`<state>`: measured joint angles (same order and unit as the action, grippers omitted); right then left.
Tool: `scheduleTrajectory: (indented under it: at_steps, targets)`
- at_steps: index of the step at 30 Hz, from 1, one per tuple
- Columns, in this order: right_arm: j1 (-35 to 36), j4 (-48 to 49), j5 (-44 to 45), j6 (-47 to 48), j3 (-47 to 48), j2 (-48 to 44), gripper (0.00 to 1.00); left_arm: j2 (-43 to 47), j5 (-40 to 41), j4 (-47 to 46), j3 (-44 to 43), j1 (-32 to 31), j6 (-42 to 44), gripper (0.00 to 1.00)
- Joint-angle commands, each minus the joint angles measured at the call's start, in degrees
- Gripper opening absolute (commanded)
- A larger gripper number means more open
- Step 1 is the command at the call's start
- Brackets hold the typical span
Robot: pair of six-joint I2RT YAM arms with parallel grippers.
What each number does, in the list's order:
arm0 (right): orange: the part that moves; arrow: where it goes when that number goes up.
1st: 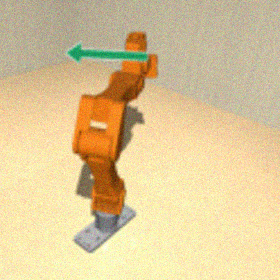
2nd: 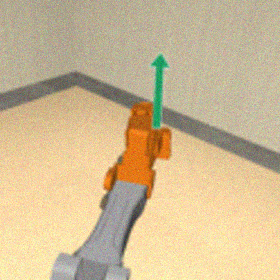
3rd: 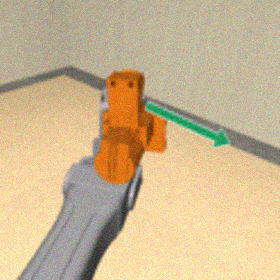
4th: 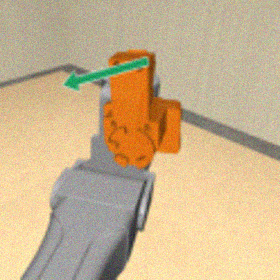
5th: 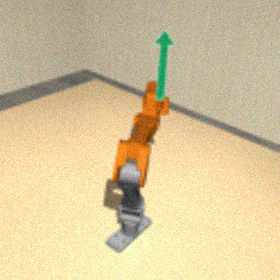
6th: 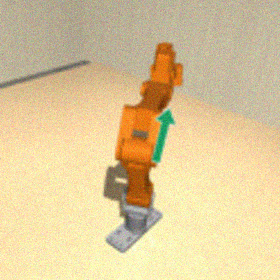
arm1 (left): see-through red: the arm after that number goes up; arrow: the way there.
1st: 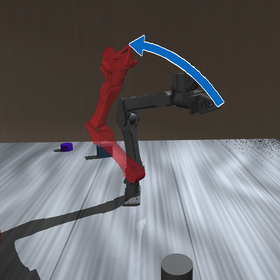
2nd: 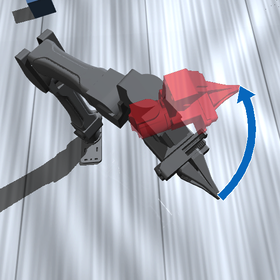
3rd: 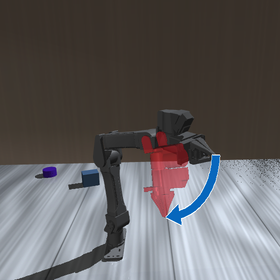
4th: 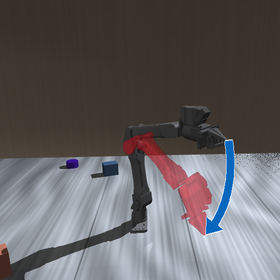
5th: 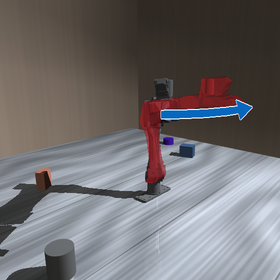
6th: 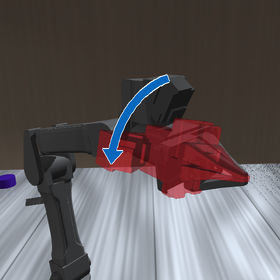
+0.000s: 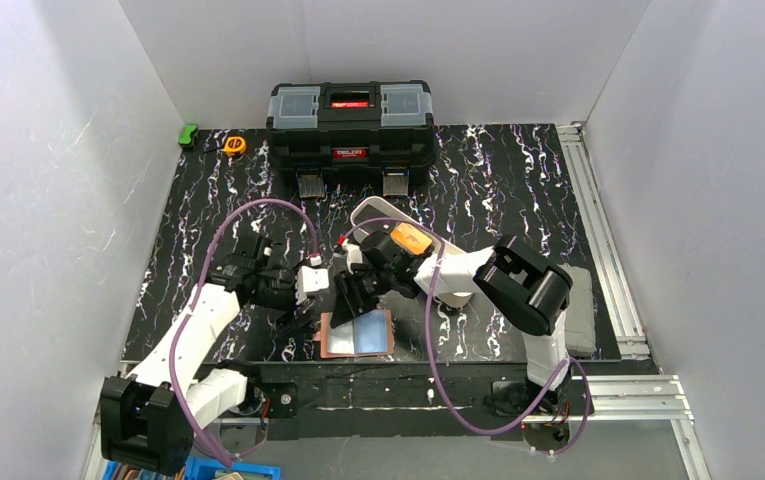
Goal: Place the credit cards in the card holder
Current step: Open the card holder at the center of the board.
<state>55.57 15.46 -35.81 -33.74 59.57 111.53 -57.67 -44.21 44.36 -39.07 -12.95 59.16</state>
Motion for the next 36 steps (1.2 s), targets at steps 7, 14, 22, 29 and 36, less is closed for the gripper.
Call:
scheduleTrajectory:
  at_steps: [7,14,22,29,36]
  targets:
    - [0.11,-13.88,14.65,4.93,3.49,1.32,0.47,-1.59,-2.75,-4.02,4.46,-8.76,18.44,0.78]
    - [-0.40,-14.52,16.24,5.08,3.92,1.59,0.35,-2.01,-0.70,-5.04,8.00,-17.77,28.94,0.75]
    - [-2.73,-11.87,15.38,4.42,-1.03,-8.58,0.51,-9.50,3.82,-1.62,7.36,-18.08,31.29,0.58]
    - [-3.24,-11.18,16.06,4.01,-7.43,-15.87,0.53,-8.61,5.39,-3.38,9.32,-18.12,30.82,0.52]
    - [-2.82,-9.48,15.43,3.18,-15.22,-20.28,0.56,-6.82,5.29,-4.73,11.11,-18.08,29.56,0.52]
